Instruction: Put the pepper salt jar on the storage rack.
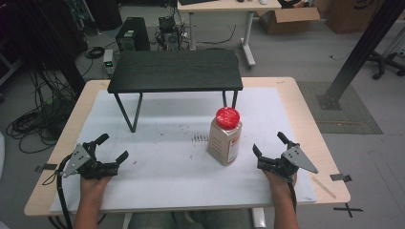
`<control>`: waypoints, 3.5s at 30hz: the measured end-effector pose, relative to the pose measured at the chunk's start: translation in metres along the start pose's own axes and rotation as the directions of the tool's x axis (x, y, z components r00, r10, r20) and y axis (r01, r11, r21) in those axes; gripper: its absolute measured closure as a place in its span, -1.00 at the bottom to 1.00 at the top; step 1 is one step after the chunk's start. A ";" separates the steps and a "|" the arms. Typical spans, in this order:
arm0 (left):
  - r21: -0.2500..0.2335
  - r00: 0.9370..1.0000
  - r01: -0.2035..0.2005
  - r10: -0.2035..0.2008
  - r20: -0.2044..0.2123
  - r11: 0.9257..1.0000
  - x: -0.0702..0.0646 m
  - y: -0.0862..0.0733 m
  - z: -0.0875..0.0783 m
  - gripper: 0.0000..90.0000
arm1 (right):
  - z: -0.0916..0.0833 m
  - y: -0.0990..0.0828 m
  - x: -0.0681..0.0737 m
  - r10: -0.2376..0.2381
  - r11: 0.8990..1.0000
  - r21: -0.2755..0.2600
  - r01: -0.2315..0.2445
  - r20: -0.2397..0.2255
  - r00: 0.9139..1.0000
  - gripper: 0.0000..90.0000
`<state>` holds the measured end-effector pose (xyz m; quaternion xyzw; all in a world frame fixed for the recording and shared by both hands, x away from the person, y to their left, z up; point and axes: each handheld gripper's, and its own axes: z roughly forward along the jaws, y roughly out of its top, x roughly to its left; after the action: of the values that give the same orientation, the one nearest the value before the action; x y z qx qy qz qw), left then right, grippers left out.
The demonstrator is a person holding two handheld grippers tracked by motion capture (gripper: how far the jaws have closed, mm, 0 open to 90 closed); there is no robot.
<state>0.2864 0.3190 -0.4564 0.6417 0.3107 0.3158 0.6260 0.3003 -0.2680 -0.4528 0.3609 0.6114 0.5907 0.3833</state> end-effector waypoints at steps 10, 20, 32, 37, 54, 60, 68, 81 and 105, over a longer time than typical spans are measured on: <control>0.000 1.000 0.000 0.000 0.000 1.000 0.000 0.000 0.000 -0.99 | 0.000 0.000 -0.003 0.024 1.000 -0.001 -0.024 -0.014 1.000 -1.00; -0.002 1.000 0.001 -0.001 0.000 1.000 0.000 0.000 0.000 -0.99 | 0.001 0.010 -0.001 0.065 0.998 0.009 -0.064 -0.067 0.996 -1.00; -0.002 1.000 0.001 -0.001 0.000 1.000 0.000 0.000 0.000 -0.99 | 0.006 0.044 0.013 0.113 0.993 -0.011 -0.116 -0.157 0.981 -1.00; -0.001 1.000 0.002 -0.002 0.000 1.000 0.000 0.000 0.000 -0.99 | 0.010 0.055 0.020 0.110 0.994 0.001 -0.112 -0.195 0.975 -1.00; -0.001 1.000 0.002 -0.002 -0.001 1.000 0.000 0.000 0.000 -0.99 | 0.026 0.068 0.042 0.113 0.994 0.028 -0.110 -0.302 0.946 -1.00; -0.001 1.000 0.001 -0.001 -0.001 1.000 0.000 0.000 0.000 -0.99 | 0.034 0.069 0.050 0.109 0.994 0.040 -0.102 -0.325 0.940 -1.00; -0.002 1.000 0.001 -0.001 -0.001 1.000 0.000 0.000 0.000 -0.99 | 0.045 0.066 0.059 0.107 0.994 0.055 -0.093 -0.341 0.934 -1.00; -0.002 1.000 0.003 -0.003 -0.001 1.000 0.001 0.000 0.000 -0.99 | 0.057 0.060 0.067 0.113 0.993 0.072 -0.094 -0.349 0.930 -1.00; -0.003 1.000 0.003 -0.003 -0.001 1.000 0.001 0.000 0.000 -0.99 | 0.074 0.045 0.073 0.139 0.989 0.103 -0.110 -0.338 0.931 -1.00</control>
<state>0.2865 0.3196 -0.4564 0.6402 0.3115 0.3156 0.6274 0.3334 -0.1678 -0.4116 0.3054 0.6686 0.6424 0.2170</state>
